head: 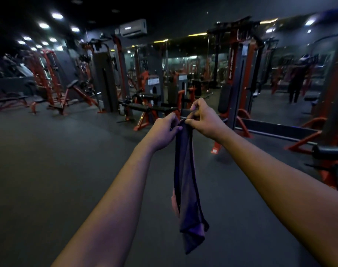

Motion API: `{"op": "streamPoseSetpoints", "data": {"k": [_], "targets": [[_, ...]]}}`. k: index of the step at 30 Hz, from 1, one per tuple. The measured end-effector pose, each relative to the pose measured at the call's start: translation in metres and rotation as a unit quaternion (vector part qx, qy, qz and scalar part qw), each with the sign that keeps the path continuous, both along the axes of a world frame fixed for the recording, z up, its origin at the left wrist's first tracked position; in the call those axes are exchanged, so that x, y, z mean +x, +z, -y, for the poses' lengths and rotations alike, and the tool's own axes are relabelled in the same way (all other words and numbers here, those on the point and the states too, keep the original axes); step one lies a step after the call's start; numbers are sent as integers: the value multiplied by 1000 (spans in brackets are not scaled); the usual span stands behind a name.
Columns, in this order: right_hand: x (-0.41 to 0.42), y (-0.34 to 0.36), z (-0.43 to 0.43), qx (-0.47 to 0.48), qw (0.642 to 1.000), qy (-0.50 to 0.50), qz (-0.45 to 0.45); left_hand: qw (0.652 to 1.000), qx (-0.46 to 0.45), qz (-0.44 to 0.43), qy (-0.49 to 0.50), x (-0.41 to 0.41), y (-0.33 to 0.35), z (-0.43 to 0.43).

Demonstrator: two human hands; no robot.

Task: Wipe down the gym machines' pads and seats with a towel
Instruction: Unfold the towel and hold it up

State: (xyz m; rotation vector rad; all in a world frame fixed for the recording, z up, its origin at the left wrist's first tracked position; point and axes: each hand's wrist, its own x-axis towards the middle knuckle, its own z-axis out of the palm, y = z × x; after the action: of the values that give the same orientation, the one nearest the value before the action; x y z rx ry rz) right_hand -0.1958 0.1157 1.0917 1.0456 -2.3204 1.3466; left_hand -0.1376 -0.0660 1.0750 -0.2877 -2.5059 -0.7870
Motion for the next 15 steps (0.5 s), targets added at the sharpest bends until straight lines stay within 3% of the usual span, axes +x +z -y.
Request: {"op": "streamPoseSetpoints", "data": {"k": [7, 11, 15], "targets": [[13, 33, 9, 23, 998, -18, 51, 999, 5, -52, -11, 8, 49, 6], [3, 15, 10, 37, 994, -65, 74, 992, 21, -122, 16, 6, 64, 10], [-9, -8, -3, 54, 989, -53, 126, 982, 32, -175, 60, 2, 69, 25]]}}
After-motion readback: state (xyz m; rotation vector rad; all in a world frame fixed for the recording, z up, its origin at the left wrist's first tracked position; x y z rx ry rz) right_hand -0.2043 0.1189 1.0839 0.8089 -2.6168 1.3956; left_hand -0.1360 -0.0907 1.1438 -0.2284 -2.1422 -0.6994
